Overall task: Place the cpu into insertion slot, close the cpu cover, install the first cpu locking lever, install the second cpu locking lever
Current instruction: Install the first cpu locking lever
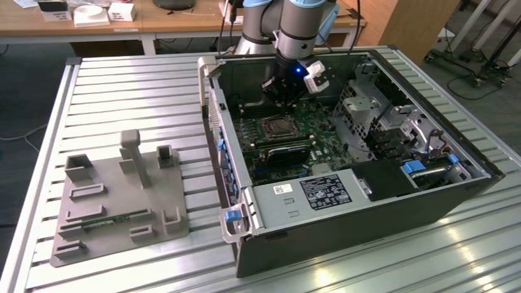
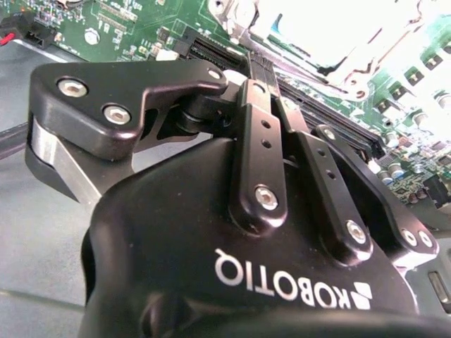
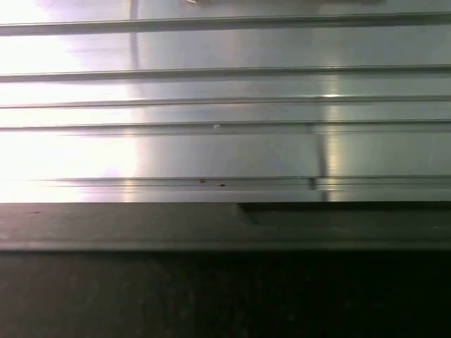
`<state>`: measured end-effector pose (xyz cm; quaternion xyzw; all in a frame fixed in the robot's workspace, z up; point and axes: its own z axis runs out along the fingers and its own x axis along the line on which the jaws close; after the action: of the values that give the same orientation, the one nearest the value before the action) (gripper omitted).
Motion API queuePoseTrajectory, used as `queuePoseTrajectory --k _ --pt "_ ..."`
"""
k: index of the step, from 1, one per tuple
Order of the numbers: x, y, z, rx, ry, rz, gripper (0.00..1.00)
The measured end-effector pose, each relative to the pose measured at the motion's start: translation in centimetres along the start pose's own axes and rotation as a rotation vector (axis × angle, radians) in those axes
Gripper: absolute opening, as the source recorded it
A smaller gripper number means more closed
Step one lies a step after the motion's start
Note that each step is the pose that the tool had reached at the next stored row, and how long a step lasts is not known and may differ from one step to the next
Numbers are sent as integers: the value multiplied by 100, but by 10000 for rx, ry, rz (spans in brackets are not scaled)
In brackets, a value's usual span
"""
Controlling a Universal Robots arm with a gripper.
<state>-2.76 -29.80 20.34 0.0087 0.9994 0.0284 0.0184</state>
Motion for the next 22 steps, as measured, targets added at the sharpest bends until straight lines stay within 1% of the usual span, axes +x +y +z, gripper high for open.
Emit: queuePoseTrajectory --k 5,15,18,22 --pt "0 -1 11 82 0 -2 10" --pt "2 -4 45 181 24 -4 10" --pt "2 -4 54 210 31 -6 10" --pt "2 -4 49 214 35 -5 10"
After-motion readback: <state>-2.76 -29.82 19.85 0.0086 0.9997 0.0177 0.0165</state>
